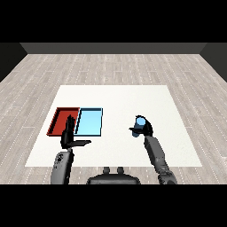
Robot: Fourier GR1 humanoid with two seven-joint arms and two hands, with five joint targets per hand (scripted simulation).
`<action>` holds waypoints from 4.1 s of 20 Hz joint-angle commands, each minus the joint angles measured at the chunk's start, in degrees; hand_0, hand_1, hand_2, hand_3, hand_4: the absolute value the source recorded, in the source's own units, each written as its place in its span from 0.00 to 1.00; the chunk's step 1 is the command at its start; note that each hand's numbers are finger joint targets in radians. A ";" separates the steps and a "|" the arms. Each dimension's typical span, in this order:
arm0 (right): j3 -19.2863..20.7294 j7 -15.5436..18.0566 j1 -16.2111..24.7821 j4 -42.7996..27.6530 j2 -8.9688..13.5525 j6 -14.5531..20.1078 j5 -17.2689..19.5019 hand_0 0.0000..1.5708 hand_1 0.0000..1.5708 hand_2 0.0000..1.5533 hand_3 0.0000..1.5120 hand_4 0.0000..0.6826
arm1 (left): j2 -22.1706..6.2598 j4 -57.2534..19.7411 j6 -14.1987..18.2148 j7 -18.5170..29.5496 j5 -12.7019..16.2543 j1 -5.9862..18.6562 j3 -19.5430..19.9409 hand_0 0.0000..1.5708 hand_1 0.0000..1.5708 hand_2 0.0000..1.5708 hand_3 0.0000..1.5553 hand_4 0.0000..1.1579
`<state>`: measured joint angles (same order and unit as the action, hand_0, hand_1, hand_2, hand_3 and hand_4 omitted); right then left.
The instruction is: Pick the blue can and put it in the blue box
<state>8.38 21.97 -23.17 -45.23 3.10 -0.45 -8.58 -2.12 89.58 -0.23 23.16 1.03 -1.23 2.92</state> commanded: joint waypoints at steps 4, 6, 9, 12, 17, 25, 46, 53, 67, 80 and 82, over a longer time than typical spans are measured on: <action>-1.07 -3.43 -0.37 -2.13 0.69 4.30 1.62 0.93 0.93 0.94 0.95 0.79 | -1.06 -1.27 0.91 -1.92 -0.02 3.00 1.42 0.00 0.00 0.00 0.00 0.00; -0.35 -2.66 -3.05 -0.12 0.85 4.40 1.26 0.93 0.93 0.93 0.94 0.77 | -0.30 0.90 -0.13 -0.67 -0.82 -1.19 -0.83 0.00 0.00 0.00 0.00 0.00; -0.76 -1.73 -2.20 -2.19 0.79 2.75 0.66 0.93 0.93 0.94 0.87 0.66 | 1.14 0.07 1.15 0.59 -2.89 -1.51 -2.72 0.00 0.00 0.00 0.00 0.00; -4.62 -2.91 2.80 -13.43 -0.23 6.00 3.61 0.93 0.93 0.95 0.90 0.69 | -1.45 -2.70 -0.68 -0.33 -0.24 2.95 0.81 0.00 0.00 0.00 0.00 0.00; -8.25 -3.57 6.96 -21.73 -0.38 6.65 6.01 0.93 0.93 0.95 0.91 0.75 | 0.16 3.12 -1.39 -2.68 -0.43 -2.79 -2.71 0.00 0.00 0.00 0.00 0.00; -8.24 -7.32 3.12 -25.82 -1.06 5.69 4.76 0.92 0.92 0.95 0.91 0.79 | 2.07 -4.97 0.58 -0.85 -1.77 3.79 -5.92 0.00 0.00 0.00 0.00 0.00; -14.47 -4.22 -1.81 -21.82 -3.10 11.23 4.11 0.92 0.92 0.95 0.91 0.81 | 2.12 -4.79 9.62 -4.31 4.57 7.88 -20.42 0.00 0.00 0.00 0.00 0.00; -18.87 -11.47 -3.40 -29.49 -3.10 12.93 4.47 0.92 0.92 0.95 0.92 0.83 | 2.12 -7.69 11.13 -5.93 4.70 13.25 -22.89 0.00 0.00 0.00 0.00 0.00; -26.99 -8.37 -1.73 -29.74 -3.10 16.60 -0.35 0.91 0.91 0.94 0.91 0.82 | 2.12 -20.32 14.44 -4.09 10.83 21.62 -25.25 0.00 0.00 0.00 0.00 0.00; -25.85 -11.41 -6.13 -29.28 -3.10 15.63 -1.38 0.91 0.91 0.94 0.91 0.82 | 2.12 -32.78 18.37 2.56 21.24 29.29 -30.44 0.00 0.00 0.00 0.00 0.00; -27.26 -7.00 -1.51 -29.27 -3.10 14.91 -0.86 0.91 0.91 0.94 0.91 0.82 | 2.12 -26.87 21.59 1.03 20.18 24.60 -34.35 0.00 0.00 0.00 0.00 0.00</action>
<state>-19.04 14.83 -27.32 -72.24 0.01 15.75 -10.46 0.00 61.90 19.22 23.35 20.04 24.39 -28.85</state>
